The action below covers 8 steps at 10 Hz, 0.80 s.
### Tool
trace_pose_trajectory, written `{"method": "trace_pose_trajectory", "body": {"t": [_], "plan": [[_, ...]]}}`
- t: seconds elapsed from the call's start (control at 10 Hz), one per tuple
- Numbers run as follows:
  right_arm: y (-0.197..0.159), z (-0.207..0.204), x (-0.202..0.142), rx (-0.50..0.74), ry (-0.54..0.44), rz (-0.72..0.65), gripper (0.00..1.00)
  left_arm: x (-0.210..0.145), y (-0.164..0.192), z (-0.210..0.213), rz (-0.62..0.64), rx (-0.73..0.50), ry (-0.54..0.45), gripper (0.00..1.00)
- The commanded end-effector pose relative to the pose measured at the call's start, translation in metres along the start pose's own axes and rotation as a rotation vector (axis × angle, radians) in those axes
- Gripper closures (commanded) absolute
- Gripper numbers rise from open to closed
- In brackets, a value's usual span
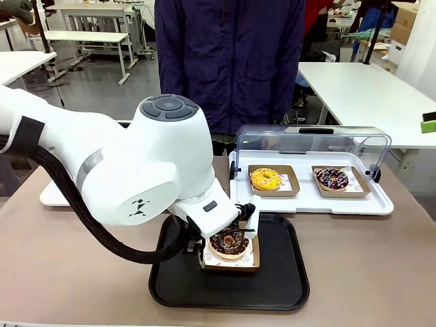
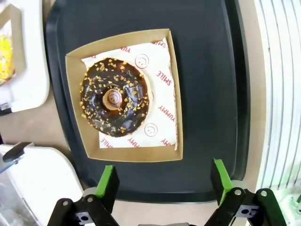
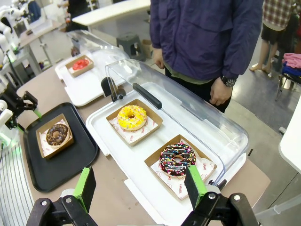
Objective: Move the second donut from the left to the tray.
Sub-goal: Pick up the Paper togo box containing the Donut indicated by the person and place it on the Handle tray.
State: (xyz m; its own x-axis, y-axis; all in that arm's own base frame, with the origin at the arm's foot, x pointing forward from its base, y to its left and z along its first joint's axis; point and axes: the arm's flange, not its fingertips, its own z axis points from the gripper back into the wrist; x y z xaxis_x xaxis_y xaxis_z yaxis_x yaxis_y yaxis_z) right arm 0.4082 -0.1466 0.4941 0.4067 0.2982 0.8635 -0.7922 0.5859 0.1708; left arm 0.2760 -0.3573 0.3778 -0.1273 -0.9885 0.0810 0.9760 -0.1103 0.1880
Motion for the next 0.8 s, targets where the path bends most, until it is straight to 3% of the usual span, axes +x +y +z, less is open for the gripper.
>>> {"method": "trace_pose_trajectory", "body": {"t": [0.0,0.7], "plan": [[0.0003,0.0,0.0016,0.002,-0.009,0.004,0.0,0.0012,-0.0021,-0.0012,-0.01,0.013,0.006,0.0],[0.0003,0.0,0.0016,0.002,-0.009,0.004,0.0,0.0012,-0.0021,-0.0012,-0.01,0.013,0.006,0.0]]}}
